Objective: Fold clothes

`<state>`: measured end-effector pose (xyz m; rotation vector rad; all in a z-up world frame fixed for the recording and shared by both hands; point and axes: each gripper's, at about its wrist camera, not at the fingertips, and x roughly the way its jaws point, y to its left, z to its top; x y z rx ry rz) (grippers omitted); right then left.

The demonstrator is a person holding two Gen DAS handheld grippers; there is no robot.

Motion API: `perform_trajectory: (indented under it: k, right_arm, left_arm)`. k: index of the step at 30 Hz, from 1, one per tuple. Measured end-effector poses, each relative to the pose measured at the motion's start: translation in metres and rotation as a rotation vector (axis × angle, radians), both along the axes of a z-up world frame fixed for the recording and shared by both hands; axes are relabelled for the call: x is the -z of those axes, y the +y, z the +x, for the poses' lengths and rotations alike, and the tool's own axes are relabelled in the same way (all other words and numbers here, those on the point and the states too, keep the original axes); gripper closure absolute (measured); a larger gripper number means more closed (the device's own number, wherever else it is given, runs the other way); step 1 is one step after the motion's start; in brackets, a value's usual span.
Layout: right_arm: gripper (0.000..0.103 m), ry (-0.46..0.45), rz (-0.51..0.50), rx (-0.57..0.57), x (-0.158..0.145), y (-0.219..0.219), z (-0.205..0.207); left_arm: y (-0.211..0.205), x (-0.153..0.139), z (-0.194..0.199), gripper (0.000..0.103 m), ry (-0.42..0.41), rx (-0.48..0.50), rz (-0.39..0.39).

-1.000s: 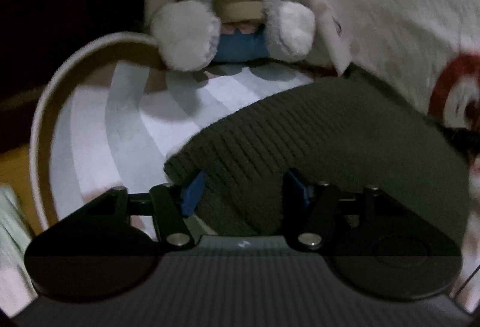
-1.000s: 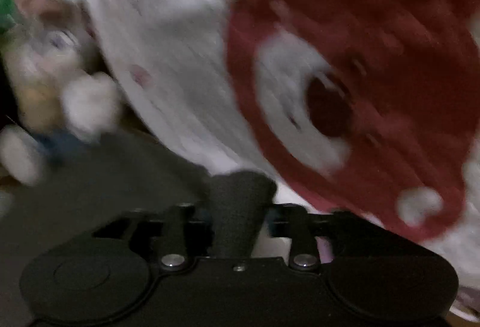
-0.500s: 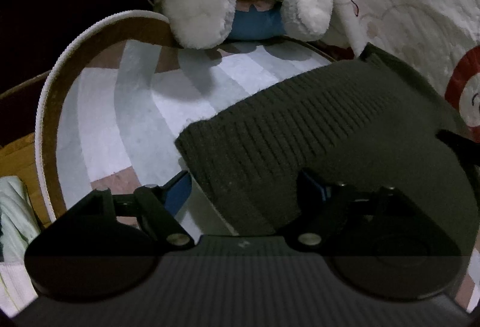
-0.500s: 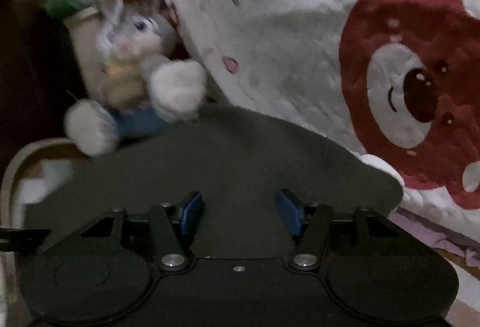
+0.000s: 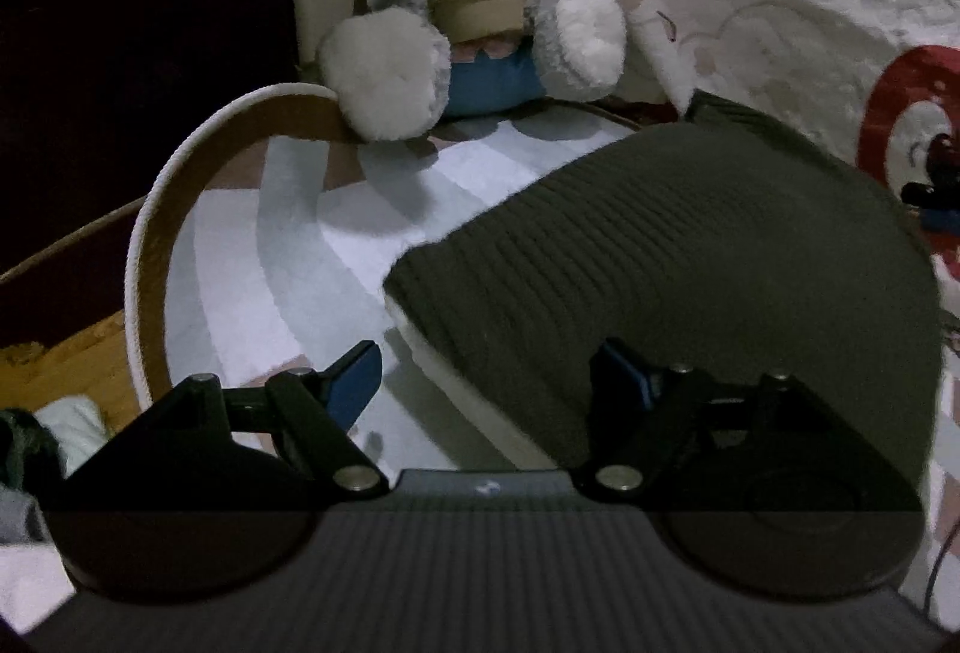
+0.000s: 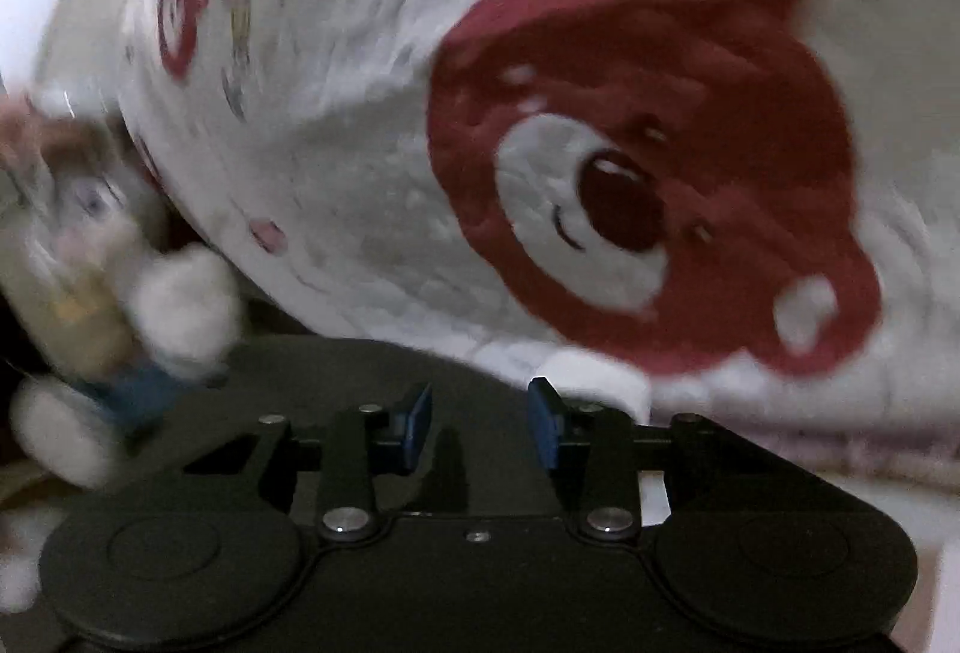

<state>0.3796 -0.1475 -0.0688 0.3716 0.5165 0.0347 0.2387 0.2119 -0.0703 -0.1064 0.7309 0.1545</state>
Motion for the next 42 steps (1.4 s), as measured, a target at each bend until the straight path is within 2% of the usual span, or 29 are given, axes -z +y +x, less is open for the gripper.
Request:
perform_trajectory:
  k: [4,6,9,11,13,14,18,23,27,33,35,39,42]
  right_arm:
    - [0.061,-0.051,0.168,-0.160,0.013,-0.007,-0.045]
    - [0.060,-0.058,0.172,-0.207,0.016,0.005,-0.066]
    - [0.059,-0.058,0.201,-0.230,0.025,0.015,-0.103]
    - [0.054,-0.056,0.188,-0.253,0.027,0.011,-0.122]
    - [0.040,-0.055,0.175,-0.277,0.029,0.008,-0.141]
    - [0.040,-0.054,0.168,-0.289,0.030,0.006,-0.150]
    - [0.040,-0.050,0.142,-0.337,0.034,-0.001,-0.188]
    - [0.040,-0.045,0.109,-0.397,0.039,-0.009,-0.234]
    - [0.039,-0.089,-0.062,-0.356,0.010,-0.021,-0.269]
    - [0.038,-0.108,-0.108,-0.299,-0.022,-0.053,-0.314]
    - [0.038,-0.102,-0.160,-0.285,-0.030,-0.059,-0.332]
    - [0.038,-0.095,-0.202,-0.282,-0.043,-0.065,-0.367]
    - [0.037,-0.089,-0.207,-0.281,-0.049,-0.069,-0.392]
  left_arm:
    - [-0.026,-0.004,-0.025,0.025,-0.002,0.049,0.055]
    - [-0.043,-0.004,-0.039,0.025,-0.011,0.071,0.078]
    - [-0.066,-0.003,-0.053,0.025,0.030,0.098,0.092]
    - [-0.078,-0.008,-0.064,0.024,0.037,0.113,0.090]
    - [-0.086,-0.014,-0.078,0.024,0.004,0.105,0.065]
    - [-0.091,-0.019,-0.086,0.021,-0.028,0.088,0.055]
    - [-0.111,-0.029,-0.108,0.018,-0.069,0.068,0.050]
    - [-0.145,-0.034,-0.129,0.014,-0.011,0.122,0.049]
    - [-0.167,-0.041,-0.156,0.004,-0.021,0.159,0.036]
    - [-0.198,-0.056,-0.185,0.004,0.017,0.182,0.080]
    - [-0.208,-0.062,-0.196,0.004,0.027,0.203,0.097]
    - [-0.222,-0.068,-0.222,0.004,0.027,0.223,0.135]
    - [-0.228,-0.071,-0.238,0.004,0.034,0.226,0.124]
